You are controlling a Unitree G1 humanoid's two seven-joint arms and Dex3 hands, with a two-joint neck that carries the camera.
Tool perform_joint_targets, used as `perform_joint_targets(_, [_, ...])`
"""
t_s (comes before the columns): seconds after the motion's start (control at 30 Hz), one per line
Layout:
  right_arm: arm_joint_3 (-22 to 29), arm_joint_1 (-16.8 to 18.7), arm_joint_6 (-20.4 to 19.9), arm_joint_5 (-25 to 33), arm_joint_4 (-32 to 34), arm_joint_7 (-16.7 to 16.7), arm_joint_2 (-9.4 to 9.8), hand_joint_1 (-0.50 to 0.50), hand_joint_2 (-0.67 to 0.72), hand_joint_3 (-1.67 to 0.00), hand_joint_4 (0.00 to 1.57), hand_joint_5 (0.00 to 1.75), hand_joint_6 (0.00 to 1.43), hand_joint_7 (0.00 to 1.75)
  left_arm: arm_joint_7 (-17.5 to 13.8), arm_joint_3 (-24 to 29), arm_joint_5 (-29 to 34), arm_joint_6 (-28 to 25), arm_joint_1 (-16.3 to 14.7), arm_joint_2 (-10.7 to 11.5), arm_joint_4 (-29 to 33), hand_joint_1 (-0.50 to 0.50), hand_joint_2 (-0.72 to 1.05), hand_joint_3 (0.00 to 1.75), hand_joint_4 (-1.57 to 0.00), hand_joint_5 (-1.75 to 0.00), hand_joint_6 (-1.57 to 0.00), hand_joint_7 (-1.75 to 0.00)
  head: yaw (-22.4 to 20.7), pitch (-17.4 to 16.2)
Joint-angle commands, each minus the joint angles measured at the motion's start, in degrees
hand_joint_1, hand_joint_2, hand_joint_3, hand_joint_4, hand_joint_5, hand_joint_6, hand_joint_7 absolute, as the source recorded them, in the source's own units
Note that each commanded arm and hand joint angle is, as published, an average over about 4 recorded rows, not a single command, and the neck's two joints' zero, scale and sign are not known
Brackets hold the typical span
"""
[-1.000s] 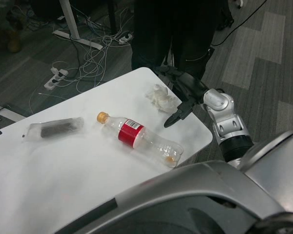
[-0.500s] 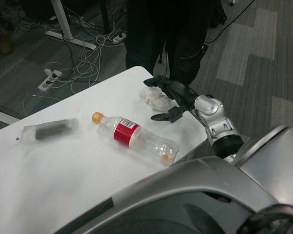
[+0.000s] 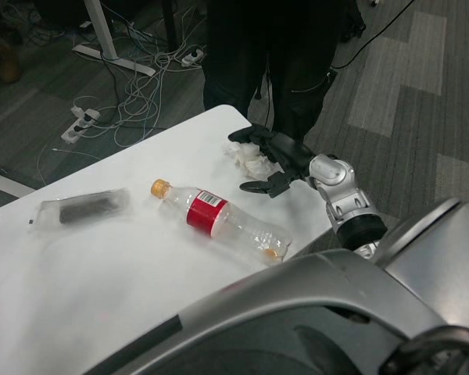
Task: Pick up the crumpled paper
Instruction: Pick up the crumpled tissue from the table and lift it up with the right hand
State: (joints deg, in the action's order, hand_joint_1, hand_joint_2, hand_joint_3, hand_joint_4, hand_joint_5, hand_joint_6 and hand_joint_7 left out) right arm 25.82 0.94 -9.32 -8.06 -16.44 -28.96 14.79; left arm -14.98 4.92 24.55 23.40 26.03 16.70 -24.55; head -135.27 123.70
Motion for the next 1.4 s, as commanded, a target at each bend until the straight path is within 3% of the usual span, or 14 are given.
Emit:
perform_joint_targets(0.03, [0.0, -0.1, -0.4, -0.4, -1.2, 0.3, 0.13, -0.46, -0.48, -0.99, 0.00, 0.00, 0.00, 0.70, 0.1, -0.2, 0.9, 0.5, -1.1, 0.9, 0.2, -0.50, -0.10, 0.00, -0.11, 0.00, 0.00, 0.00, 0.1, -0.1])
perform_joint_targets(0.1, [0.1, -0.1, -0.2, -1.2, -1.2, 0.3, 0.09, -0.44, -0.51, -1.09, 0.00, 0.00, 0.00, 0.75, 0.1, -0.3, 0.9, 0.5, -1.1, 0.9, 0.2, -0.50, -0.10, 0.00, -0.11, 0.00, 0.00, 0.00, 0.0, -0.2])
perform_joint_targets(0.23, [1.2, -0.2, -1.0, -2.2, -1.4, 1.4, -0.06, -0.42, -0.60, -1.55, 0.02, 0.00, 0.06, 1.06, 0.1, -0.6, 1.2, 0.5, -1.1, 0.9, 0.0, -0.50, -0.06, 0.00, -0.11, 0.00, 0.00, 0.00, 0.1, 0.0])
perform_joint_targets(0.3, [1.9, -0.1, -1.9, -2.1, -1.6, 2.7, -0.24, -0.42, -0.60, -1.59, 0.06, 0.00, 0.16, 1.27, 0.1, -0.8, 1.2, 0.5, -1.1, 0.9, -0.1, -0.50, -0.06, 0.00, -0.11, 0.00, 0.00, 0.00, 0.4, 0.1])
perform_joint_targets(0.37, [2.2, -0.1, -2.6, -2.1, -1.7, 3.6, -0.28, -0.42, -0.60, -1.59, 0.10, 0.00, 0.33, 1.47, 0.1, -0.9, 1.3, 0.5, -1.0, 0.9, -0.2, -0.50, -0.10, 0.00, -0.11, 0.00, 0.00, 0.00, 0.6, 0.1])
perform_joint_targets(0.5, [2.8, -0.1, -4.4, -1.7, -1.7, 5.2, -0.37, -0.44, -0.60, -1.57, 0.22, 0.10, 0.83, 1.68, 0.1, -0.9, 1.5, 0.5, -0.9, 0.9, -0.5, -0.50, -0.10, 0.00, -0.11, 0.00, 0.00, 0.00, 0.9, -0.2])
perform_joint_targets(0.77, [2.9, -0.2, -11.3, 3.2, -0.8, 11.8, -0.79, -0.45, -0.60, -1.51, 0.14, 0.44, 0.89, 1.68, 0.1, -1.2, 1.7, 0.6, -0.5, 0.9, -1.5, -0.50, -0.06, 0.00, -0.11, 0.00, 0.00, 0.00, 1.5, -0.2])
perform_joint_targets(1.03, [1.9, -0.7, -14.8, 7.2, 1.3, 16.2, -0.70, -0.44, -0.60, -1.59, 0.16, 0.58, 0.99, 1.62, 0.1, -1.5, 1.7, 0.6, -0.2, 1.0, -2.2, -0.50, -0.04, 0.00, -0.11, 0.00, 0.00, 0.00, 1.5, 0.5])
perform_joint_targets(1.17, [1.0, -0.8, -14.8, 8.1, 2.8, 16.7, -0.55, -0.45, -0.60, -1.59, 0.18, 0.68, 1.03, 1.61, 0.1, -1.6, 1.7, 0.6, -0.1, 1.0, -2.3, -0.50, -0.04, 0.00, -0.11, 0.00, 0.00, 0.00, 1.1, 0.4])
perform_joint_targets(1.4, [-1.1, -1.1, -14.7, 10.7, 4.7, 17.9, 0.05, -0.45, -0.60, -1.59, 0.20, 0.68, 1.03, 1.61, 0.1, -2.0, 2.0, 0.8, -0.3, 0.9, -2.4, -0.50, -0.02, 0.00, -0.11, 0.00, 0.00, 0.00, 0.5, 1.4])
